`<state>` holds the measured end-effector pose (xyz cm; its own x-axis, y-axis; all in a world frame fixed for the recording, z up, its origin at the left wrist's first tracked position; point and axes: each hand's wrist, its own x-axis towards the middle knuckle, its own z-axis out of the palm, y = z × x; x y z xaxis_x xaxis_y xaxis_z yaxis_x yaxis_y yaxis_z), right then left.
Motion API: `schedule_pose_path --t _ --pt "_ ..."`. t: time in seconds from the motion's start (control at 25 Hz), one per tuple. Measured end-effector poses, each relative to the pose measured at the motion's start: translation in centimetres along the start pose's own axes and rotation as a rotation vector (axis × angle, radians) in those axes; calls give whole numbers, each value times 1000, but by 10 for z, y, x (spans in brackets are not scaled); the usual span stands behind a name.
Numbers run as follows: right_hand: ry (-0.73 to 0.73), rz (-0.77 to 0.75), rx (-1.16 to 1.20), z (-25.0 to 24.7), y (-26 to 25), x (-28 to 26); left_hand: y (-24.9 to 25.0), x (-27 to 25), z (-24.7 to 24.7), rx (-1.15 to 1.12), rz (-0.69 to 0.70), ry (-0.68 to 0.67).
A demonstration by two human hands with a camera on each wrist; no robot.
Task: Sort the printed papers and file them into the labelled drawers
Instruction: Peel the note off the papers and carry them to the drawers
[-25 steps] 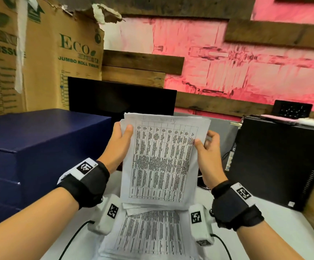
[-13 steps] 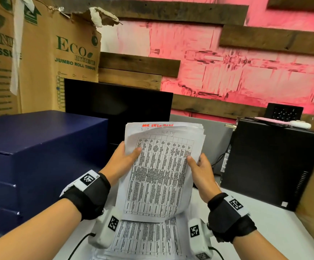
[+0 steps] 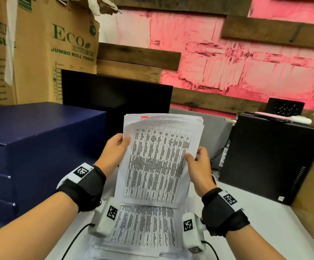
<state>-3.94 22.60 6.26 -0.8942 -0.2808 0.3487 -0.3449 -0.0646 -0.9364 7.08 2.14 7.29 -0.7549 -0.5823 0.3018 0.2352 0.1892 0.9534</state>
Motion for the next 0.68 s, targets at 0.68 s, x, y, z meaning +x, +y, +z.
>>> schedule_pose_path --t 0.68 --pt "-32 49 -73 2 20 -1 -24 -10 -1 85 -5 -110"
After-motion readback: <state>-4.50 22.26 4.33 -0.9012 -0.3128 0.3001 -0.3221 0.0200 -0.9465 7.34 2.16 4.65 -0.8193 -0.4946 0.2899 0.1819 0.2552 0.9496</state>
